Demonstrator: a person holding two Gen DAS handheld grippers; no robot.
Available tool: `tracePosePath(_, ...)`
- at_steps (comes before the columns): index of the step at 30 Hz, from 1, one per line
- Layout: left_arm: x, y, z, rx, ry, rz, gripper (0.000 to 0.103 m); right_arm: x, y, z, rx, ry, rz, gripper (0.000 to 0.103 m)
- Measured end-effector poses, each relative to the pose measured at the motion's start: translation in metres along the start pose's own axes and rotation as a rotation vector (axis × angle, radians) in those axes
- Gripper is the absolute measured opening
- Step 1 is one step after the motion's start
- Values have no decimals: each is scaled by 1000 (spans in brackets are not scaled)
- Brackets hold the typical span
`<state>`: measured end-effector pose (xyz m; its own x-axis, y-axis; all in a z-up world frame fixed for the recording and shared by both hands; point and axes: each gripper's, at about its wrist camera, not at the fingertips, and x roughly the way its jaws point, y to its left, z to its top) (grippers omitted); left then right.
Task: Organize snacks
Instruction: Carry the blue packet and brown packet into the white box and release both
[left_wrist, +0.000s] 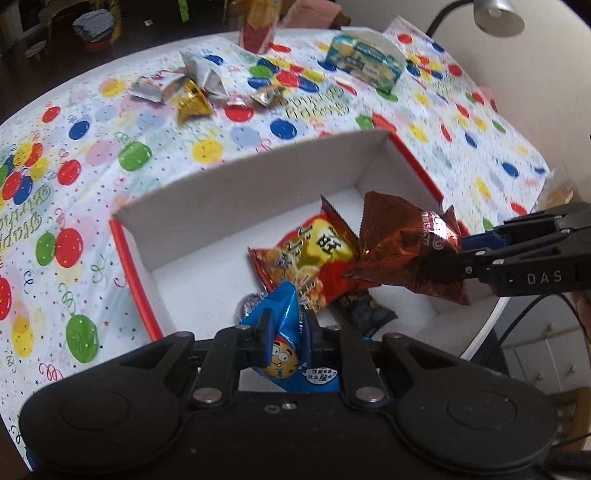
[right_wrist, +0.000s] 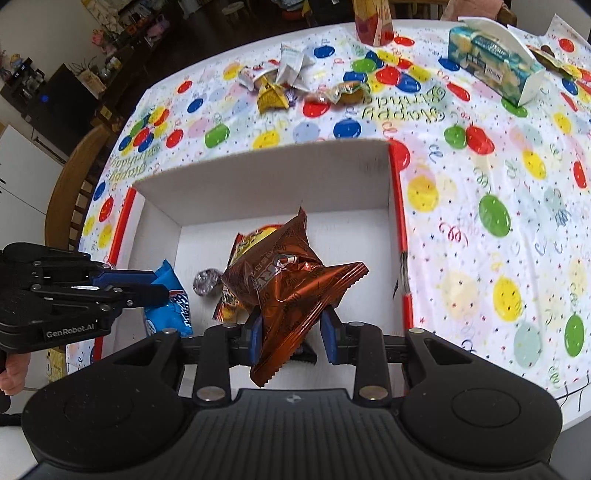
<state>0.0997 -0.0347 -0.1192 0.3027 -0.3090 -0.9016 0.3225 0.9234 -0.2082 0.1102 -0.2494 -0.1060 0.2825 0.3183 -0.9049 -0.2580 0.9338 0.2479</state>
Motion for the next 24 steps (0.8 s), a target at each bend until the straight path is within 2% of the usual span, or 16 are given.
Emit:
tracePosePath(10, 21, -9, -13, 61, 61, 3, 13, 18, 1, -18, 28, 43, 10, 31)
tracePosePath(19, 31, -7, -20, 44, 100, -29, 13, 22, -1, -27, 61, 58, 15, 35)
tracePosePath(22, 31, -7, -21, 39, 96, -38, 13, 20, 2, -29, 46, 58, 11, 47)
tracePosePath(23, 30, -7, -21, 38, 96, -42, 13, 19, 4, -29, 39, 56, 7, 59)
tracePosePath(24, 30, -8, -21, 34, 95, -48, 13, 17, 5, -30, 30, 49, 2, 63)
